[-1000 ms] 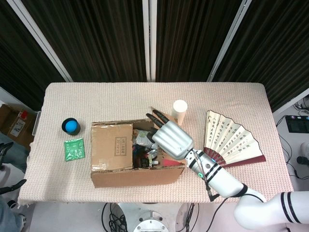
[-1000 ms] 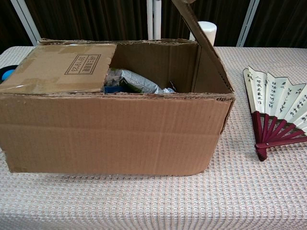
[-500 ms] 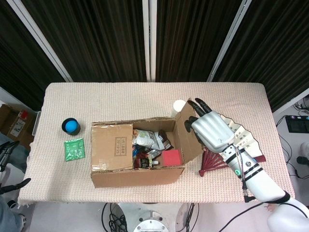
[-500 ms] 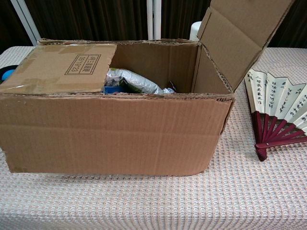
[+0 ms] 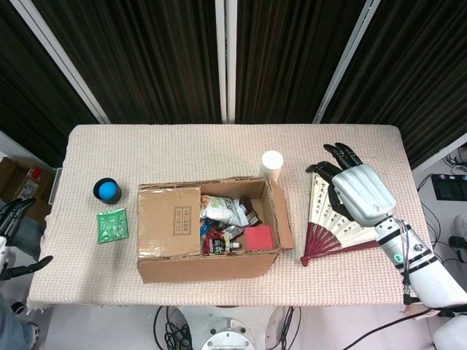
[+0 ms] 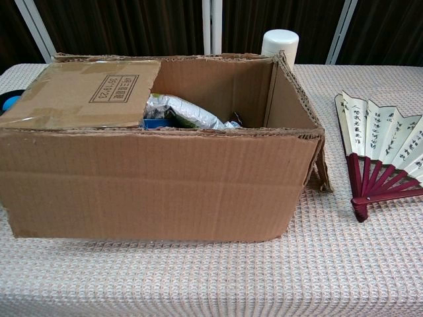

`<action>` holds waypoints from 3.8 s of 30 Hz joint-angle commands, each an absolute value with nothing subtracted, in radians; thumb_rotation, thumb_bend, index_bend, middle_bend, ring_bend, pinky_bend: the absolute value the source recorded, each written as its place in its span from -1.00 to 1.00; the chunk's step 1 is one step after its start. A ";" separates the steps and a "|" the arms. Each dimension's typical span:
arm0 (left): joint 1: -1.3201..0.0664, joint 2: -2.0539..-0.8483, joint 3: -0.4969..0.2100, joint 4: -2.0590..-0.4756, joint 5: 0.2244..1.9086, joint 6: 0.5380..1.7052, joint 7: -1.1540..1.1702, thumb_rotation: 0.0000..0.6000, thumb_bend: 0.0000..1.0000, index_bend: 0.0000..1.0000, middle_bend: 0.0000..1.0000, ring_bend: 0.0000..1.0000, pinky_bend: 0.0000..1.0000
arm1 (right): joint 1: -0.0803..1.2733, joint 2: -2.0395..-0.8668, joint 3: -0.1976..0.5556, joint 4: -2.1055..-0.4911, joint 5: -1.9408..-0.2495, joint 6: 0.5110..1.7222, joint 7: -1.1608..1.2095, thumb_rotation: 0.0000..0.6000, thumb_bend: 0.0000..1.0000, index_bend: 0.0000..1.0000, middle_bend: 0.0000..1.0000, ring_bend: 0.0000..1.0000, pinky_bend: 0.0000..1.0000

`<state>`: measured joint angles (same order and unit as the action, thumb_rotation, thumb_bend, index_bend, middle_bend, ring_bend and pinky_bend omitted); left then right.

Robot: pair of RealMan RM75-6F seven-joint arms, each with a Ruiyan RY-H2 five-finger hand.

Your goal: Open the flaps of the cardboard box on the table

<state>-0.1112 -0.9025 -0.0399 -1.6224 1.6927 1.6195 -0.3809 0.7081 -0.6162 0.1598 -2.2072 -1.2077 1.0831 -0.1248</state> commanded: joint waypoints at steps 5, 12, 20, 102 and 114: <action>-0.328 -0.782 -0.168 -1.829 1.765 1.484 -0.376 1.00 -0.71 -0.76 -0.67 -0.82 -0.67 | 0.547 -0.635 0.166 -2.171 -1.378 1.288 -0.017 1.00 0.60 -0.97 -0.72 -1.00 -1.00; -0.583 -0.867 -0.239 -1.881 1.756 1.202 -0.352 0.61 -1.00 -0.47 -0.45 -0.83 -0.67 | 0.434 -0.562 0.150 -2.191 -1.490 1.396 0.086 1.00 0.60 -1.00 -0.73 -1.00 -1.00; -0.780 -1.021 -0.258 -1.834 1.661 0.953 -0.294 -0.70 -1.00 -0.13 -0.39 -0.90 -0.71 | 0.303 -0.488 0.108 -2.163 -1.594 1.509 0.215 1.00 0.68 -1.00 -0.73 -1.00 -1.00; -0.583 -0.602 -0.050 -1.960 1.595 1.119 -0.073 -1.00 -1.00 0.00 -0.15 -0.90 -0.73 | 0.315 -0.552 0.174 -2.049 -1.618 1.347 0.530 1.00 0.65 -1.00 -0.79 -1.00 -1.00; -0.389 -0.617 -0.007 -1.864 1.541 1.283 -0.184 -1.00 -1.00 -0.04 -0.14 -0.89 -0.73 | 0.275 -0.573 0.136 -2.016 -1.650 1.371 0.525 1.00 0.65 -1.00 -0.80 -1.00 -1.00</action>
<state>-0.4190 -0.6039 -0.0149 -1.8763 1.5576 1.2540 -0.1367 0.2851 -0.5679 0.1454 -2.0236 -1.6395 1.3620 0.5308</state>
